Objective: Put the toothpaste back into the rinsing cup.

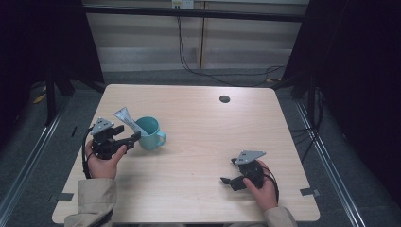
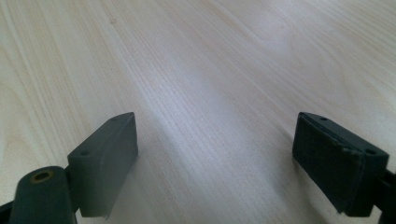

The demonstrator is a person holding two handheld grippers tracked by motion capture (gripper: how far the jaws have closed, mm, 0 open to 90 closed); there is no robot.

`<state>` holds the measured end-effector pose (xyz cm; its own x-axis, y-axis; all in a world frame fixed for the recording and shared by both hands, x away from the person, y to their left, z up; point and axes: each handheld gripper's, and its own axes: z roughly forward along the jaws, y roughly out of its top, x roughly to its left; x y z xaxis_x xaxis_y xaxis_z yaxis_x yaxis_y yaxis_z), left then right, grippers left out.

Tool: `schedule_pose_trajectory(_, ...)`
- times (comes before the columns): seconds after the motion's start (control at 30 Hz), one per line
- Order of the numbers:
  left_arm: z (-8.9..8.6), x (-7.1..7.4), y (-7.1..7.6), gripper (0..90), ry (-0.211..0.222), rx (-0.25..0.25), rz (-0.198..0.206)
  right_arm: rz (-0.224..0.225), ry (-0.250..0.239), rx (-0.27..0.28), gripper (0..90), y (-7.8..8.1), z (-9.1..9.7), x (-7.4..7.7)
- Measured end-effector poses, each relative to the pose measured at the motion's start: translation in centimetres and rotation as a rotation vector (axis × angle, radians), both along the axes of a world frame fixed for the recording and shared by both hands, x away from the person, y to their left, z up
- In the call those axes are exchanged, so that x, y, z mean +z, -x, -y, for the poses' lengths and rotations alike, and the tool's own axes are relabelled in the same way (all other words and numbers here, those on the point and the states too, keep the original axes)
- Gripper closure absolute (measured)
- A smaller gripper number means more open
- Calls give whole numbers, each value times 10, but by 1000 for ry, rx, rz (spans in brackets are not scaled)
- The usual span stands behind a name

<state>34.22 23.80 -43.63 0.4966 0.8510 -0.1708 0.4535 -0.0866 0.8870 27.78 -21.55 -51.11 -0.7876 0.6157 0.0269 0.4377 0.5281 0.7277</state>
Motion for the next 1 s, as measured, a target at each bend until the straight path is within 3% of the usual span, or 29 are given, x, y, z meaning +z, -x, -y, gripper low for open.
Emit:
schedule_pose_trajectory(0.3,-3,-3,7,241,-6,-8,-5,0,0,1,137,0,0,0)
schedule_pose_trajectory(1.0,-2,-14,28,232,-36,-77,-22,-1,0,5,137,0,0,0)
